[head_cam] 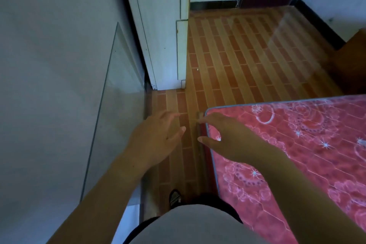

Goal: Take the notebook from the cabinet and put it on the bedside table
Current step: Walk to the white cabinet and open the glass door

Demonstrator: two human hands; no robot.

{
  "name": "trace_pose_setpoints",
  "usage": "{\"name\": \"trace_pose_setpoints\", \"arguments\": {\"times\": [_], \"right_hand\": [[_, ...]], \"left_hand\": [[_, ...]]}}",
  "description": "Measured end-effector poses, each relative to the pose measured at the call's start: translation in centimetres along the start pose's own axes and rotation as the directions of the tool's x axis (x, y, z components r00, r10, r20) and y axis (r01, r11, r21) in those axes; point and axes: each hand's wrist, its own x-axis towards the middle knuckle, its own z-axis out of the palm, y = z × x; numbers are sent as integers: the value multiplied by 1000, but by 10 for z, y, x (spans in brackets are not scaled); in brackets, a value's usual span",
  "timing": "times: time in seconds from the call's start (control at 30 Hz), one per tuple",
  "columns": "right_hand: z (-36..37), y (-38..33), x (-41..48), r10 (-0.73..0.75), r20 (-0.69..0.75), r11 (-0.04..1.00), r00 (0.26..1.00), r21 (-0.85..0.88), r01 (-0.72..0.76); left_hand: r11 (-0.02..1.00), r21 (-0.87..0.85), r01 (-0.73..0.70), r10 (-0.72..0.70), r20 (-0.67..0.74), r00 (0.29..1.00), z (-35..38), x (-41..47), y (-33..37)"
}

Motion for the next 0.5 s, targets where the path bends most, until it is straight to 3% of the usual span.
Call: {"name": "trace_pose_setpoints", "arguments": {"times": [0.23,0.5], "right_hand": [[-25,22,103,39,24,999,999,34,-39],[-94,65,253,26,17,996,1000,91,-27]], "left_hand": [[999,-39,-3,5,45,999,-39,99,-29],[999,-37,-34,33,-21,999,-77,254,-50]]}}
